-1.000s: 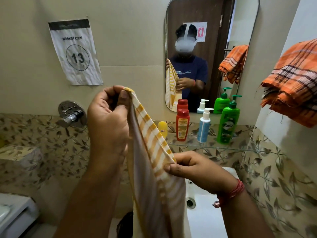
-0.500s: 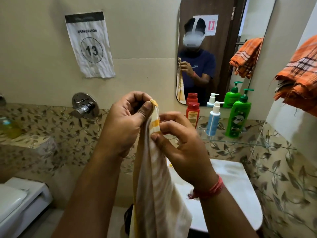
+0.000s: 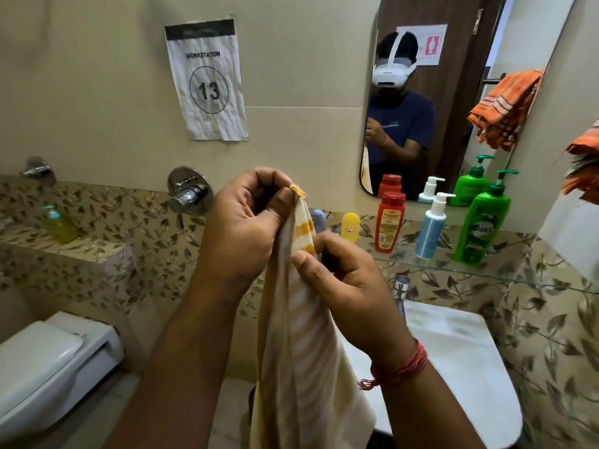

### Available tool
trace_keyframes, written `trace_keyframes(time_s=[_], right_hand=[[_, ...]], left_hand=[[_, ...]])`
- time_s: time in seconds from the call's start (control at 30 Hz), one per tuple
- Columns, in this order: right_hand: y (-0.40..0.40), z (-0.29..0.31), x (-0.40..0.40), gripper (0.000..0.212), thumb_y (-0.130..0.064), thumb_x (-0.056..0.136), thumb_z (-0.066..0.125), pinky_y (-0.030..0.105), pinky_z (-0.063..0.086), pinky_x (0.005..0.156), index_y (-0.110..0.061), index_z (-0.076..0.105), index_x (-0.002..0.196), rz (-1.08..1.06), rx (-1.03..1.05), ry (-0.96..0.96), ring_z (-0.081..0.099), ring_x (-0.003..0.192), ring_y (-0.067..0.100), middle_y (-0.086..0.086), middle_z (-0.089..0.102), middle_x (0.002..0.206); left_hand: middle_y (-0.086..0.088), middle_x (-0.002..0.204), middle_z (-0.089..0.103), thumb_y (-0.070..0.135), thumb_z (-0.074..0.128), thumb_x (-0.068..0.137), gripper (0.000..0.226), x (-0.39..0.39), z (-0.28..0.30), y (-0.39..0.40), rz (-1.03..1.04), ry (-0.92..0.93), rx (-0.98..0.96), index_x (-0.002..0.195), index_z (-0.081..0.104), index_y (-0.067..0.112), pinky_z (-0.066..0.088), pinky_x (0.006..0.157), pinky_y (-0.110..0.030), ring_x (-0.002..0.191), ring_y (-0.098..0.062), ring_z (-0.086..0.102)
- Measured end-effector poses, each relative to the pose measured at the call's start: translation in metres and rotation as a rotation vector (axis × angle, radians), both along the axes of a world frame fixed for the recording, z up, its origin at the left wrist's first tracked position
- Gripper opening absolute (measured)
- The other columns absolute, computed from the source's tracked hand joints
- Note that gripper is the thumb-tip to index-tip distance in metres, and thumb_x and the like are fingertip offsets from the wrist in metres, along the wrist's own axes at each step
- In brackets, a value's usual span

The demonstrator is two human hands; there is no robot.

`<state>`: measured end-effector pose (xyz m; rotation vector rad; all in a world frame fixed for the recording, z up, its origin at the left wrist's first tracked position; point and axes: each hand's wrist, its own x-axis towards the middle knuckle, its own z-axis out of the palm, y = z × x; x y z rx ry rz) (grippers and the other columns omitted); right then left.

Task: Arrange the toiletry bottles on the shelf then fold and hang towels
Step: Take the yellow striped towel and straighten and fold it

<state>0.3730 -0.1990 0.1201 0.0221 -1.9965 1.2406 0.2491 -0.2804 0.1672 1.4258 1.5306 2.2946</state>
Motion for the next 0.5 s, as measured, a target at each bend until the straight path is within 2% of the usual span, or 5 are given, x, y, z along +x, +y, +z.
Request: trace_keyframes(time_s=[0.07, 0.13, 0.27, 0.4, 0.5], right_hand=[[0.006, -0.001, 0.005, 0.022, -0.037, 0.097, 0.056, 0.042, 0.046, 0.064, -0.025, 0.059, 0.08, 0.028, 0.095, -0.115, 0.051, 0.069, 0.019, -0.003, 0.051, 0.072], [0.015, -0.003, 0.01, 0.03, -0.041, 0.098, 0.054, 0.051, 0.049, 0.071, -0.014, 0.063, 0.088, 0.087, 0.162, -0.275, 0.057, 0.078, 0.029, 0.012, 0.057, 0.082], [0.033, 0.0, 0.025, 0.044, -0.042, 0.097, 0.054, 0.051, 0.047, 0.073, 0.001, 0.065, 0.094, 0.111, 0.074, -0.341, 0.058, 0.081, 0.03, 0.026, 0.057, 0.09], [0.046, 0.005, 0.034, 0.037, -0.057, 0.092, 0.05, 0.034, 0.044, 0.064, -0.026, 0.058, 0.075, 0.012, 0.335, -0.466, 0.054, 0.072, 0.017, -0.003, 0.052, 0.072], [0.052, 0.003, 0.036, 0.038, -0.059, 0.094, 0.046, 0.02, 0.038, 0.058, -0.03, 0.053, 0.071, -0.14, 0.426, -0.399, 0.05, 0.067, 0.008, -0.01, 0.05, 0.068]], left_hand=[[0.007, 0.085, 0.072, 0.014, 0.063, 0.087, 0.009, -0.009, 0.002, -0.002, 0.102, -0.078, 0.091, 0.089, 0.065, 0.023, 0.054, 0.076, -0.022, 0.082, -0.008, 0.067], [0.005, 0.086, 0.072, 0.017, 0.064, 0.087, 0.007, -0.022, 0.006, -0.005, 0.225, -0.14, 0.168, 0.088, 0.066, 0.023, 0.053, 0.077, -0.022, 0.082, -0.008, 0.067], [0.008, 0.086, 0.071, 0.015, 0.065, 0.089, 0.009, -0.046, 0.009, -0.007, 0.45, -0.2, 0.26, 0.087, 0.066, 0.024, 0.052, 0.074, -0.018, 0.079, -0.003, 0.067], [0.007, 0.087, 0.068, 0.013, 0.062, 0.09, 0.011, -0.056, 0.001, -0.004, 0.565, -0.26, 0.289, 0.088, 0.062, 0.024, 0.054, 0.078, -0.021, 0.08, -0.004, 0.065], [0.01, 0.092, 0.064, 0.016, 0.059, 0.093, 0.015, -0.058, -0.004, -0.001, 0.646, -0.237, 0.232, 0.089, 0.057, 0.03, 0.054, 0.084, -0.02, 0.084, -0.001, 0.063]])
